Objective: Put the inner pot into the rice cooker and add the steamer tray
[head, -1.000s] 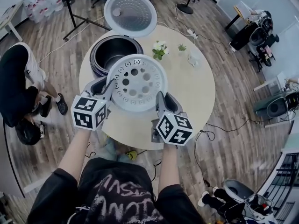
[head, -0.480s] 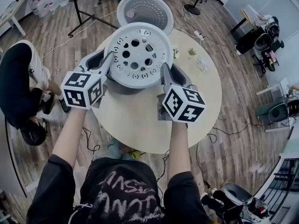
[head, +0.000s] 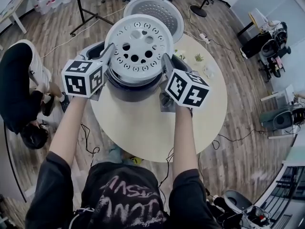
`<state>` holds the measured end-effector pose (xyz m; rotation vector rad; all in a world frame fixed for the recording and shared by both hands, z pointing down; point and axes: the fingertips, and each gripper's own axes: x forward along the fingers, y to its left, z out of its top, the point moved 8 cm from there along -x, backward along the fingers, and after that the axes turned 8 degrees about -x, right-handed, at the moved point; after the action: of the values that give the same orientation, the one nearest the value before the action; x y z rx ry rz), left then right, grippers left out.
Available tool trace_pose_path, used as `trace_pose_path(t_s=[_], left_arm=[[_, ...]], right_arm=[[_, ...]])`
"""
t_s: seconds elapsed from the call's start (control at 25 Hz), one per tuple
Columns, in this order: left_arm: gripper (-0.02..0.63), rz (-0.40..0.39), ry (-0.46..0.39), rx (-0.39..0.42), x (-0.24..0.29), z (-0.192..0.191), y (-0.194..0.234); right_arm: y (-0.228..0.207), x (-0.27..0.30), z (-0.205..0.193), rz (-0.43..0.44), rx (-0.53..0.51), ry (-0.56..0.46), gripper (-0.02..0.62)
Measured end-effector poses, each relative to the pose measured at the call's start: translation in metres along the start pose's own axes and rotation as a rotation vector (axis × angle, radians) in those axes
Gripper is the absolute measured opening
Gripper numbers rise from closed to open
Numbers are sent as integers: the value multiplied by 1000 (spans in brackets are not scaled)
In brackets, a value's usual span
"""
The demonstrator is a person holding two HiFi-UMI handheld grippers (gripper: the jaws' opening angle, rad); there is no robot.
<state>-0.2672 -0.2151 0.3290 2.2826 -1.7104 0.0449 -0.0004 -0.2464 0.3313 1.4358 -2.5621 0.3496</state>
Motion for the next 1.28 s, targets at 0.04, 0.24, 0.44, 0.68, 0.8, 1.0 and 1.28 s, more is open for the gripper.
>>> trace_pose_path(t_s=[0.04,0.24,0.44,0.68,0.8,1.0,1.28], left_arm=[[98,0,13,1,4,-3,2],[101,7,93,-20,24,-16,14],[103,17,161,-51,29,-49,20],[104,28,228,-70,40,-74,28],[106,34,248,-71,45,-78,32],[110,35,281,-77,51,-82,42],[121,61,337,-61,61,-90,43]], right_arm=[[-2,4,-4,1,7,15,77],[-10,27,-14,-16,24,104,77],[-12,35,-44,-25,16,178,80],[-14,44,-63,-31,-2,250,83],[-13,49,-65,-38,-16,266,86],[-11,61,-68,-51,-29,285,91],[-12,68,-77,-72,-69,311,109]])
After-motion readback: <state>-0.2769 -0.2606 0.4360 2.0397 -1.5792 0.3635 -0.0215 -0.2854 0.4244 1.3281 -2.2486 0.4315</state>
